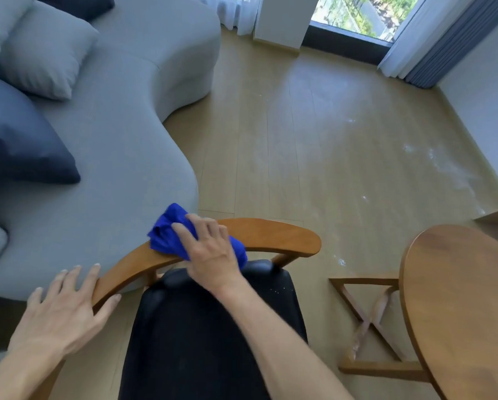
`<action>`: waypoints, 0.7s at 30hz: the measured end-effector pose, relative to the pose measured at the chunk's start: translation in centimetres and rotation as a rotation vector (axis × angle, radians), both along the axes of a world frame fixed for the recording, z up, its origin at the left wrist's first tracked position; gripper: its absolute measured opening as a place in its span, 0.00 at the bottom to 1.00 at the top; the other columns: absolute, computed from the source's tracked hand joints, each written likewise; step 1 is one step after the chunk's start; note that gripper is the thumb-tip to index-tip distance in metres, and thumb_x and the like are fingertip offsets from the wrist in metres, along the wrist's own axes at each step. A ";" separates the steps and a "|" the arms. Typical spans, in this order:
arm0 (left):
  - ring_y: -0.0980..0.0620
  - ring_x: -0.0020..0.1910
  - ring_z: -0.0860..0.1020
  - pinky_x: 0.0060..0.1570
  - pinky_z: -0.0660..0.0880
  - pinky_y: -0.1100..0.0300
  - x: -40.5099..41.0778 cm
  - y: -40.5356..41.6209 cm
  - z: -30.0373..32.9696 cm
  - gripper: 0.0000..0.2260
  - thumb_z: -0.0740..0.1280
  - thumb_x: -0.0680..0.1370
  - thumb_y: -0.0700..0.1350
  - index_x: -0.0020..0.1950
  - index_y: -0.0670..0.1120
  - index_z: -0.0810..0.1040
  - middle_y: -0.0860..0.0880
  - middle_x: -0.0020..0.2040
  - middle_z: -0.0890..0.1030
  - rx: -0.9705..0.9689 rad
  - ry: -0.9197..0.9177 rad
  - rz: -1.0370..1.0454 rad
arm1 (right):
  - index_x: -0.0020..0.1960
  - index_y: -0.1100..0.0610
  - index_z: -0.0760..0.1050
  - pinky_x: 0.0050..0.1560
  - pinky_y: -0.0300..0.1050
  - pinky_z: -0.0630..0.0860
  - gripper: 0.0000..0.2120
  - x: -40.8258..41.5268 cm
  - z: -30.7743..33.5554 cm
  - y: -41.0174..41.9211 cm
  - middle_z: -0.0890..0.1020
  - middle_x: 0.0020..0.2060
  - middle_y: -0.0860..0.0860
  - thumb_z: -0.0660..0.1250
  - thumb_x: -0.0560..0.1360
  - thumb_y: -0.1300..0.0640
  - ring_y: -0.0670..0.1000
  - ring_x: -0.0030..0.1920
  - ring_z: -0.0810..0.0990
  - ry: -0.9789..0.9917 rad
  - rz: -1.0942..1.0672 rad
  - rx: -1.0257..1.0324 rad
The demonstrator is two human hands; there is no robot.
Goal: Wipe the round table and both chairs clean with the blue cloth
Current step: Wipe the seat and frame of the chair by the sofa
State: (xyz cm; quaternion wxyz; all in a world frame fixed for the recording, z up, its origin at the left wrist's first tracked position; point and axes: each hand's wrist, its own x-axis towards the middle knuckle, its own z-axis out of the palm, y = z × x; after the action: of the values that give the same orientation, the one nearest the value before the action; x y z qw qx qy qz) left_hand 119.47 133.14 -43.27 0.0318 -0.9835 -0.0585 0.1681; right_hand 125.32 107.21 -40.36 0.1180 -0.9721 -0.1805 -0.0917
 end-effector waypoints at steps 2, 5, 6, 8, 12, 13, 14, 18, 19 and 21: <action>0.44 0.73 0.64 0.66 0.64 0.41 -0.1 -0.1 -0.2 0.38 0.45 0.72 0.72 0.76 0.52 0.61 0.45 0.73 0.69 -0.014 -0.018 0.001 | 0.63 0.55 0.76 0.49 0.53 0.74 0.27 0.0 0.2 -5.5 0.77 0.60 0.57 0.72 0.64 0.62 0.59 0.54 0.77 -0.035 -0.151 -0.032; 0.44 0.71 0.67 0.65 0.66 0.41 0.1 0.1 -0.7 0.39 0.43 0.72 0.73 0.75 0.52 0.62 0.45 0.71 0.71 0.024 -0.002 -0.014 | 0.63 0.58 0.75 0.51 0.56 0.74 0.25 -0.7 0.8 -14.5 0.76 0.60 0.60 0.73 0.66 0.63 0.63 0.53 0.76 0.036 -0.490 -0.055; 0.43 0.71 0.67 0.64 0.66 0.41 0.1 0.4 -0.9 0.39 0.42 0.72 0.73 0.75 0.52 0.63 0.45 0.70 0.71 0.032 0.021 -0.012 | 0.65 0.59 0.73 0.54 0.57 0.73 0.23 -1.2 1.0 -16.8 0.74 0.61 0.60 0.70 0.70 0.62 0.63 0.55 0.74 0.111 -0.587 -0.050; 0.41 0.70 0.68 0.63 0.65 0.38 -0.2 0.9 -1.2 0.39 0.45 0.71 0.73 0.73 0.51 0.67 0.42 0.69 0.73 0.021 0.058 -0.002 | 0.67 0.58 0.69 0.60 0.54 0.70 0.19 -2.4 1.6 -20.1 0.71 0.62 0.59 0.64 0.77 0.60 0.60 0.58 0.71 0.297 -0.773 0.074; 0.37 0.69 0.65 0.68 0.54 0.37 -1.0 -0.6 0.1 0.35 0.50 0.74 0.68 0.68 0.45 0.74 0.38 0.65 0.74 -0.013 0.010 -0.031 | 0.62 0.56 0.71 0.51 0.48 0.76 0.15 -7.1 5.8 -22.3 0.74 0.56 0.55 0.63 0.77 0.64 0.53 0.50 0.76 0.368 -0.827 0.512; 0.38 0.71 0.63 0.71 0.51 0.40 -1.1 -1.8 1.1 0.34 0.50 0.75 0.68 0.70 0.46 0.73 0.39 0.68 0.73 -0.020 -0.019 -0.025 | 0.62 0.54 0.71 0.49 0.45 0.76 0.15 -8.6 7.4 -22.1 0.76 0.54 0.53 0.64 0.77 0.65 0.50 0.49 0.77 0.352 -0.787 0.617; 0.41 0.73 0.61 0.71 0.51 0.43 -1.1 -3.5 2.6 0.33 0.49 0.75 0.67 0.73 0.49 0.69 0.41 0.72 0.69 -0.037 -0.040 -0.002 | 0.61 0.51 0.71 0.49 0.42 0.76 0.16 -9.9 9.1 -21.7 0.78 0.52 0.50 0.65 0.76 0.65 0.48 0.50 0.78 0.344 -0.757 0.715; 0.52 0.66 0.68 0.64 0.64 0.57 -1.1 -13.8 10.8 0.22 0.57 0.78 0.61 0.69 0.53 0.68 0.53 0.66 0.72 -0.385 -0.113 -0.108 | 0.57 0.47 0.74 0.44 0.35 0.76 0.17 -12.6 14.8 -18.4 0.83 0.45 0.44 0.68 0.75 0.66 0.43 0.45 0.82 0.390 -0.645 0.987; 0.54 0.61 0.70 0.60 0.65 0.60 -1.1 -16.3 13.5 0.16 0.59 0.79 0.59 0.62 0.54 0.72 0.56 0.60 0.75 -0.516 -0.157 -0.152 | 0.56 0.49 0.74 0.43 0.34 0.76 0.17 -12.8 16.2 -17.6 0.83 0.45 0.44 0.68 0.74 0.68 0.43 0.44 0.82 0.381 -0.617 1.033; 0.57 0.52 0.73 0.53 0.67 0.66 -0.9 -19.8 18.8 0.05 0.62 0.79 0.56 0.51 0.57 0.74 0.58 0.50 0.76 -0.791 -0.194 -0.183 | 0.54 0.52 0.75 0.42 0.32 0.76 0.18 -12.9 18.8 -15.9 0.84 0.43 0.46 0.68 0.72 0.72 0.44 0.42 0.82 0.366 -0.554 1.112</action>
State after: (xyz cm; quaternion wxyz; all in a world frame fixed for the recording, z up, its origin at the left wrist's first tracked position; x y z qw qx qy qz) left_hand 118.54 113.33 -24.48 -0.3392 -0.9323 0.0957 0.0809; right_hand 112.43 91.32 -21.54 0.6047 -0.7765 0.1747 -0.0313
